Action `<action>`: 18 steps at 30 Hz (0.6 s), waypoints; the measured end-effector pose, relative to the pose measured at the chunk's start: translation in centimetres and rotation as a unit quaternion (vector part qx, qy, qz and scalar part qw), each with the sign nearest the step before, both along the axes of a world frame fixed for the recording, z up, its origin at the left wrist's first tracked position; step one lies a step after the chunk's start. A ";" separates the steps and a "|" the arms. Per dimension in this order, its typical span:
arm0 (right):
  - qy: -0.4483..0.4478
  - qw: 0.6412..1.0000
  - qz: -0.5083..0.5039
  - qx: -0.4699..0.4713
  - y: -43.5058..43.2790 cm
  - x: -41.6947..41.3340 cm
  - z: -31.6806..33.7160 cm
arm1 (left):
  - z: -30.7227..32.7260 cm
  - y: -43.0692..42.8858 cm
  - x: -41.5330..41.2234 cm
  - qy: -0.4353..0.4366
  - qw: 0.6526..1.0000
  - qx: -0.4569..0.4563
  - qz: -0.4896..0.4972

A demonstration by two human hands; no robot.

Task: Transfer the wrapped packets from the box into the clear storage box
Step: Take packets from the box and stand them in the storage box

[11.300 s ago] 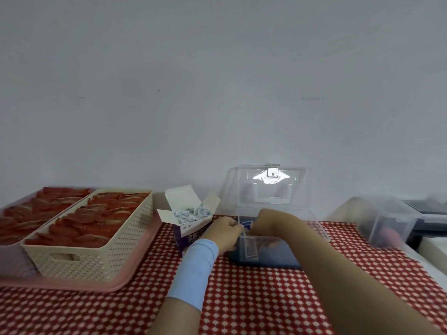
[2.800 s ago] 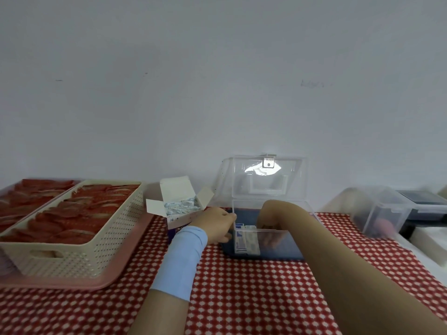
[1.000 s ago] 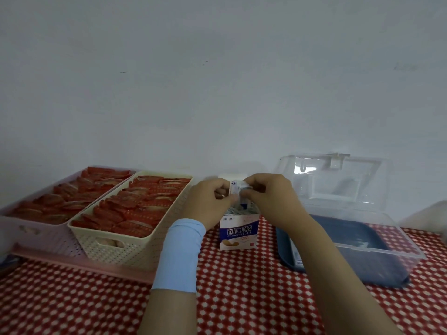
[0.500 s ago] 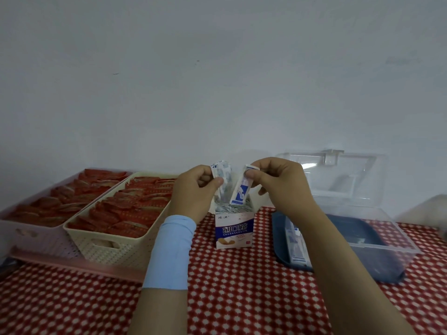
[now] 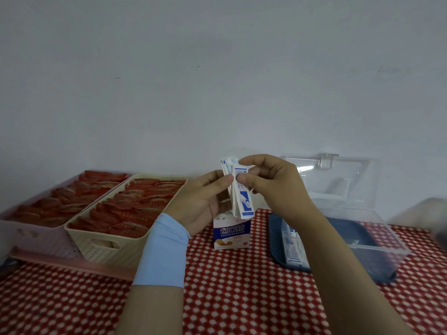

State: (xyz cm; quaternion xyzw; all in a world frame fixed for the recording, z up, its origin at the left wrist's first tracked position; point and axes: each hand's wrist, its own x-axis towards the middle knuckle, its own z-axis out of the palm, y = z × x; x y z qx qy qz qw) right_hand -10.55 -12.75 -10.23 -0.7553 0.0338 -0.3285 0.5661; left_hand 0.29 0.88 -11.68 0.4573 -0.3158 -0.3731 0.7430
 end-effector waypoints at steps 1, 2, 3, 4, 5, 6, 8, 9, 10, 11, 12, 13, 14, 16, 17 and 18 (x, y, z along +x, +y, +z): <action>0.002 1.000 -0.006 0.007 0.0 -0.2 -0.1 | 0.0 -0.1 -0.2 0.009 1.000 0.001 -0.014; 0.004 1.000 -0.016 0.007 -0.1 -0.4 -0.1 | 0.0 -0.3 -0.4 0.013 1.000 0.002 -0.025; 0.006 1.000 -0.029 0.001 -0.2 -0.7 -0.2 | 0.0 -0.4 -0.7 0.015 0.999 0.003 -0.035; 0.005 0.999 -0.044 -0.009 -0.4 -1.1 -0.2 | 0.0 -0.6 -1.1 0.018 0.999 0.005 -0.043; 0.001 0.998 -0.054 -0.013 -0.5 -1.4 -0.3 | 0.0 -0.9 -1.4 0.019 0.999 0.009 -0.050; -0.001 0.998 -0.061 -0.015 -0.7 -1.8 -0.3 | -0.2 -1.1 -1.8 0.020 0.998 0.013 -0.058; 0.003 0.997 -0.074 -0.033 -1.1 -2.5 -0.5 | -0.5 -1.8 -2.4 0.019 0.997 0.026 -0.070; 0.008 0.995 -0.087 -0.053 -1.3 -2.9 -0.6 | -0.6 -2.2 -2.6 0.013 0.997 0.035 -0.067; 0.013 0.992 -0.106 -0.074 -1.4 -3.2 -0.7 | -0.8 -2.5 -2.9 0.007 0.997 0.043 -0.063; 0.019 0.988 -0.126 -0.091 -1.6 -3.4 -0.9 | -0.8 -2.8 -3.2 0.001 0.997 0.048 -0.059; 0.026 0.984 -0.143 -0.103 -1.7 -3.6 -1.1 | -0.9 -3.0 -3.5 -0.001 0.997 0.049 -0.057; 0.032 0.981 -0.153 -0.112 -1.8 -3.8 -1.2 | -0.9 -3.2 -3.7 -0.001 0.997 0.045 -0.056; 0.035 0.979 -0.156 -0.127 -1.9 -4.0 -1.4 | -0.9 -3.4 -3.8 0.001 0.998 0.039 -0.055; 0.038 0.975 -0.134 -0.171 -2.0 -4.8 -1.5 | -1.0 -3.7 -4.0 0.007 0.998 0.022 -0.055; 0.044 0.976 -0.110 -0.185 -1.9 -5.2 -1.4 | -1.0 -3.8 -3.9 0.014 0.998 0.014 -0.054; 0.053 0.976 -0.084 -0.194 -1.9 -5.7 -1.1 | -1.0 -3.8 -4.0 0.021 0.998 0.010 -0.055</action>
